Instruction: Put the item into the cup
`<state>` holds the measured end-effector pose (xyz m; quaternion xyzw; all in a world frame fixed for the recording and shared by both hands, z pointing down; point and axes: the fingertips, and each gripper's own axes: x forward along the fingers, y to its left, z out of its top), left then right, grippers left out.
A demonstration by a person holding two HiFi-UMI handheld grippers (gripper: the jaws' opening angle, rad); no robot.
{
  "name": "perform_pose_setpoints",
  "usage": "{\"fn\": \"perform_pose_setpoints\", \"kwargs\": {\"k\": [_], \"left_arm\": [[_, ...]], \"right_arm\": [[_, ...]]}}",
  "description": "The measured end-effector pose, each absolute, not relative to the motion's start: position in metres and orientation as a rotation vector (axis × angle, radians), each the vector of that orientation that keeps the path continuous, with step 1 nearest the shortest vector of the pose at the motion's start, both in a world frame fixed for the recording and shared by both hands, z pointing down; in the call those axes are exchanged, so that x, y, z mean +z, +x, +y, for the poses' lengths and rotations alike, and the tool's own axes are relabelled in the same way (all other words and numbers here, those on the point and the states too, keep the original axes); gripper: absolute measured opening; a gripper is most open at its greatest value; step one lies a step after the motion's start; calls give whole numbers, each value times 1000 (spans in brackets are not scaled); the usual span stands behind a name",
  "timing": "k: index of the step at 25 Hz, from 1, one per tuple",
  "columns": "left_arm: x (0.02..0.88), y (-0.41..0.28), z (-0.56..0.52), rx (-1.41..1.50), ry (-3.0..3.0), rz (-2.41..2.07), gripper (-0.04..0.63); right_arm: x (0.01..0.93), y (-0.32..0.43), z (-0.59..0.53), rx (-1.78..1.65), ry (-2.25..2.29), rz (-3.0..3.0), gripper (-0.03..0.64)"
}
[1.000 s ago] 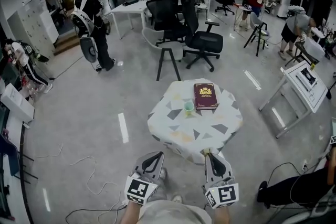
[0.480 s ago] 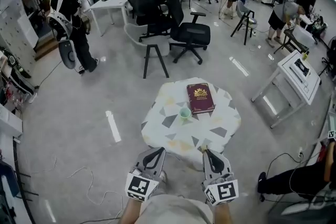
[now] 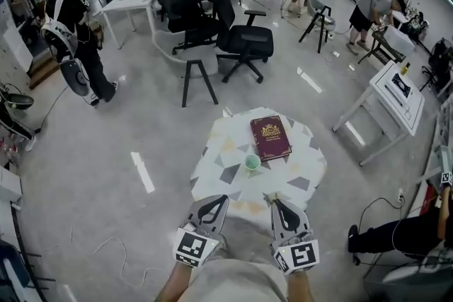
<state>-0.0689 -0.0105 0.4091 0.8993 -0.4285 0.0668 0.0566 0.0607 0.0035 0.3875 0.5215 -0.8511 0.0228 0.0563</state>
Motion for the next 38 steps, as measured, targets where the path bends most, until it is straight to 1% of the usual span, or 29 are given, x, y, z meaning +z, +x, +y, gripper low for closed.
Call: {"fn": "perform_pose_setpoints", "kwargs": {"k": [11,22,31,38], "left_arm": [[438,-69,-56,252,2731,-1167,11],[470,-40,-105,318,2679,-1165,11],[501,-19,-136,435,2587,-1226,11],[531,-12,-146,505,2506,-1251,11]], "right_arm": [[418,48,-37,140,1605,-2490,6],[459,71,-88,235,1527,-2497,6],[493,89,-136,317,1381,-2524,6],[541,88,-151,439,1253,-2513,6]]}}
